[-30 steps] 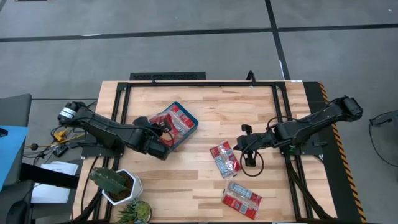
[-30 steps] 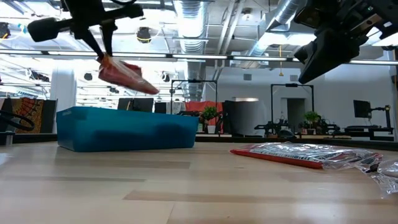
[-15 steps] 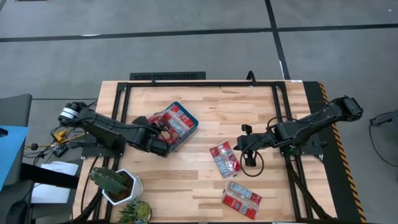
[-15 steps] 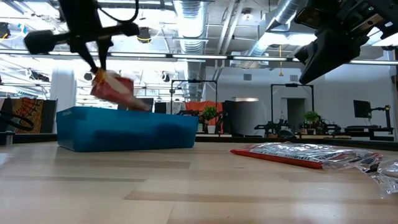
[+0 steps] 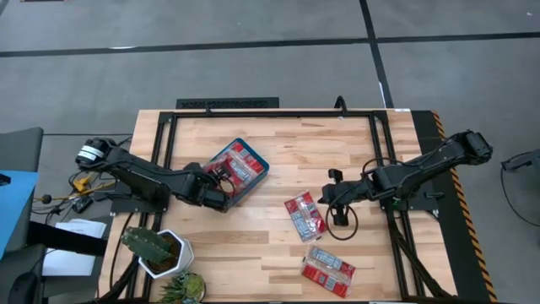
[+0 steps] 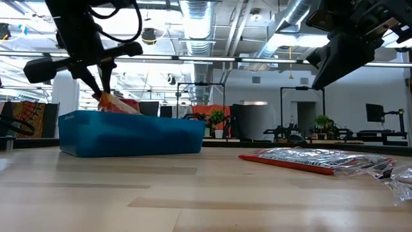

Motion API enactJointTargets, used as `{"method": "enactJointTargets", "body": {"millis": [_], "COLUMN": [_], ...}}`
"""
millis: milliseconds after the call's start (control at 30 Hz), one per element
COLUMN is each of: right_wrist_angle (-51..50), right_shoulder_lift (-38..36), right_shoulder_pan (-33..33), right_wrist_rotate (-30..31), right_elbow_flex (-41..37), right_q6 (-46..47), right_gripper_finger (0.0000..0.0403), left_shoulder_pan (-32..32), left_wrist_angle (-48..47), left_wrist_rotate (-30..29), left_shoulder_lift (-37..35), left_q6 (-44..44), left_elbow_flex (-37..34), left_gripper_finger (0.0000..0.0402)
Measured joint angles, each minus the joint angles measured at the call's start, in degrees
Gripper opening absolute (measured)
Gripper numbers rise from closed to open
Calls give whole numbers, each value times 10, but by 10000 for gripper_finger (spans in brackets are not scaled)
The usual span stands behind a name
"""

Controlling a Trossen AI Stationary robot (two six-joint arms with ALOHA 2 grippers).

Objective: Sort popcorn bags into baskets
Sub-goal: Put the red popcorn bag into the blue bin

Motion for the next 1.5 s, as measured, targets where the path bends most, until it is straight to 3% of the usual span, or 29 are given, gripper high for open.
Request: {"method": "enactJointTargets", "body": {"millis": [267,567,733,800,933,1033,1167,1500], "right_wrist_angle": [0,-5,-4,7,30,39,71,99], "right_shoulder_lift": [0,0,0,0,0,0,0,77], "right_shoulder_pan": [0,0,0,0,2,8,22,56], "right_wrist_rotate": [0,0,0,0,-2,-2,-3,-4], "right_elbow_flex": [0,0,0,-7,-40,-55,-72,-80], "right_q6": [-3,-4,-4,-4,16,31,31,49], "right_gripper_finger": [41,51,51,51,51,51,51,51], "left_shoulder_pan": [2,-4,-19,-29,-48,-57,-67,-66], "left_wrist_angle": [-4,-44,-19,43,259,427,596,623], "left_wrist_rotate": [5,-5,9,2,4,22,27,63], "left_shoulder_lift": [-6,-52,-79,-85,-73,-43,29,241], "left_q6": [18,34,39,65,204,299,349,344], "left_elbow_flex": [0,0,0,0,0,0,4,122], "left_gripper_finger": [31,152,207,221,232,229,215,195]}}
